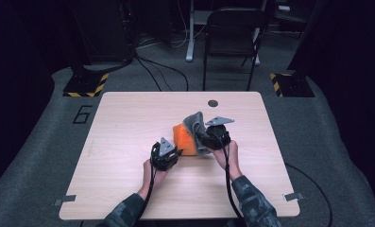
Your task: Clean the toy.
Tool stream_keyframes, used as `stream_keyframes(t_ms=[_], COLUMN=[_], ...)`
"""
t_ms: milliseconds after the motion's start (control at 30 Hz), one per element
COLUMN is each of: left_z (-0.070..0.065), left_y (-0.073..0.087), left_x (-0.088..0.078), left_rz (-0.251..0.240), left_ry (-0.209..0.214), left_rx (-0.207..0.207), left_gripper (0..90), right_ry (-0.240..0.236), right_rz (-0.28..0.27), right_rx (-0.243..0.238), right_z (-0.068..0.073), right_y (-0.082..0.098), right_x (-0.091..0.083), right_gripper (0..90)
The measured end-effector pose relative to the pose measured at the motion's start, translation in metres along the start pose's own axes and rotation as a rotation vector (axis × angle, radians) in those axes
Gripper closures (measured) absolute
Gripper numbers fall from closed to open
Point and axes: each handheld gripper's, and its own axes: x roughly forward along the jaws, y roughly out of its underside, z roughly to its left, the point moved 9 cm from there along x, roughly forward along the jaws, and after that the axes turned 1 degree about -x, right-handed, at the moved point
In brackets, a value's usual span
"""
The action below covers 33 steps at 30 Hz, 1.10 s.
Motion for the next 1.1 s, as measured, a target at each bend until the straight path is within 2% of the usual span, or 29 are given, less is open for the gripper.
stream_keyframes(t_ms=[33, 67, 100, 200, 233, 300, 367, 433, 533, 667, 700, 833, 1000, 1033, 1100], left_z=[-0.001, -0.003, -0.003, -0.009, -0.010, -0.011, -0.010, -0.010, -0.010, -0.010, -0.010, -0.008, -0.006, -0.006, -0.006], left_y=[-0.002, -0.003, -0.004, -0.005, -0.006, -0.005, -0.005, -0.005, -0.005, -0.005, -0.004, -0.004, -0.004, -0.003, -0.003], left_x=[-0.002, -0.003, -0.005, -0.008, -0.008, -0.007, -0.007, -0.006, -0.005, -0.005, -0.005, -0.005, -0.004, -0.003, -0.003], left_rz=[-0.002, -0.011, -0.012, -0.012, -0.013, -0.014, -0.015, -0.014, -0.013, -0.016, -0.015, -0.018, -0.017, -0.017, -0.017], left_ry=[0.004, 0.014, 0.019, 0.051, 0.048, 0.047, 0.048, 0.050, 0.051, 0.055, 0.054, 0.051, 0.057, 0.060, 0.061], left_rx=[-0.003, -0.020, -0.019, -0.048, -0.036, -0.033, -0.032, -0.033, -0.033, -0.037, -0.036, -0.032, -0.048, -0.052, -0.055], left_gripper=[77.5, 77.9, 77.9, 78.6, 79.4, 79.5, 79.5, 79.3, 78.9, 78.7, 78.7, 78.6, 78.4, 78.3, 78.3], right_ry=[-0.004, -0.017, -0.017, -0.029, -0.007, 0.008, 0.034, 0.038, 0.040, 0.042, 0.040, 0.042, 0.053, 0.052, 0.051], right_rz=[0.001, -0.008, -0.008, -0.005, 0.015, 0.016, 0.023, 0.027, 0.027, 0.035, 0.028, 0.027, 0.038, 0.045, 0.047], right_rx=[-0.017, -0.039, -0.039, -0.061, -0.093, -0.109, -0.138, -0.124, -0.137, -0.126, -0.138, -0.099, -0.081, -0.057, -0.065], right_z=[0.006, 0.019, 0.019, 0.034, 0.039, 0.038, 0.032, 0.030, 0.024, 0.020, 0.018, 0.008, -0.004, -0.008, -0.010], right_y=[-0.002, -0.006, -0.006, -0.006, -0.002, 0.000, 0.003, 0.004, 0.005, 0.007, 0.006, 0.009, 0.014, 0.017, 0.018], right_x=[-0.001, -0.003, -0.003, 0.000, 0.007, 0.009, 0.011, 0.011, 0.010, 0.008, 0.007, 0.005, 0.005, 0.005, 0.006], right_gripper=[72.2, 72.2, 72.2, 72.0, 72.0, 72.1, 71.9, 71.8, 71.5, 71.5, 71.5, 71.2, 70.4, 70.0, 69.7])
